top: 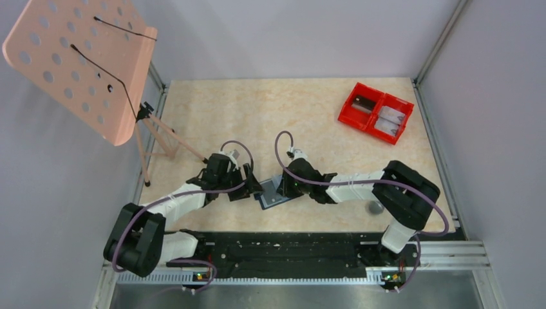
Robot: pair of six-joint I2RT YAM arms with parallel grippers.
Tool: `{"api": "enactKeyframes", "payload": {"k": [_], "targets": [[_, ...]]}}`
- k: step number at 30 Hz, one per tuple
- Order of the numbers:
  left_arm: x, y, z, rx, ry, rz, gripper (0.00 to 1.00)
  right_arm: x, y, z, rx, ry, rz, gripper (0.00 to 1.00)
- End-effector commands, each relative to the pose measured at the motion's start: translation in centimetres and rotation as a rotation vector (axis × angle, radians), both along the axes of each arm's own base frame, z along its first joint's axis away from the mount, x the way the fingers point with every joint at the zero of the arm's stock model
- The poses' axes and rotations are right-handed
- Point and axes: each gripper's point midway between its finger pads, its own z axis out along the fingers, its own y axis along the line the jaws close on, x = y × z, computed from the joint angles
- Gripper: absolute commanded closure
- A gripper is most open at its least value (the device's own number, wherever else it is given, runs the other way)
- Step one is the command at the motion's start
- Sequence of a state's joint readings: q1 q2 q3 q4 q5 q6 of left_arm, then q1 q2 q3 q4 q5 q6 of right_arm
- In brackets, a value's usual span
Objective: Take the credit cards out of the card holder
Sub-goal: Remove the credit card from the card holder.
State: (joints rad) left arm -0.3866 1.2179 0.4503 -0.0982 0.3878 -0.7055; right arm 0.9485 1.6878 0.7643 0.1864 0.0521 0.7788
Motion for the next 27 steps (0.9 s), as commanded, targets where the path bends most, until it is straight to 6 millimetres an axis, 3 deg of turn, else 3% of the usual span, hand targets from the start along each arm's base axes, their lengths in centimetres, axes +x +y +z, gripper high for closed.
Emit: {"api": "enactKeyframes", "payload": {"k": [1,4,8,11,14,21,27], "targets": [[0.8,-1.0,0.2,-0.049,-0.022,-0.024,0.22,0.3,0.2,1.4,0.106,0.008,-0.020,0.85],[0.9,-1.3,-0.1,-0.060,-0.015,-0.025,0.25,-0.1,0.4,1.4,0.131,0.030,-0.002,0.85],[0.8,-2.1,0.2,-0.110,-0.004,-0.044,0.43,-0.2,0.3,1.2,0.151,0.047,-0.003,0.84],[0.8,-2.0,0.5,-0.105,-0.002,-0.038,0.77,-0.2,0.1,1.4,0.151,0.048,-0.002,0.78],[0.9,-1.9,1.5,-0.104,-0.031,-0.050,1.00,0.1,-0.3,1.7,0.120,0.028,0.000,0.67],[1.4,-2.7,4.3,-0.153,-0.106,-0.087,1.00,1.7,-2.7,2.7,-0.010,-0.062,-0.059,0.59],[0.9,-2.3,4.0,-0.141,-0.084,-0.070,1.00,3.2,-5.2,3.6,-0.141,-0.140,-0.096,0.57]]}}
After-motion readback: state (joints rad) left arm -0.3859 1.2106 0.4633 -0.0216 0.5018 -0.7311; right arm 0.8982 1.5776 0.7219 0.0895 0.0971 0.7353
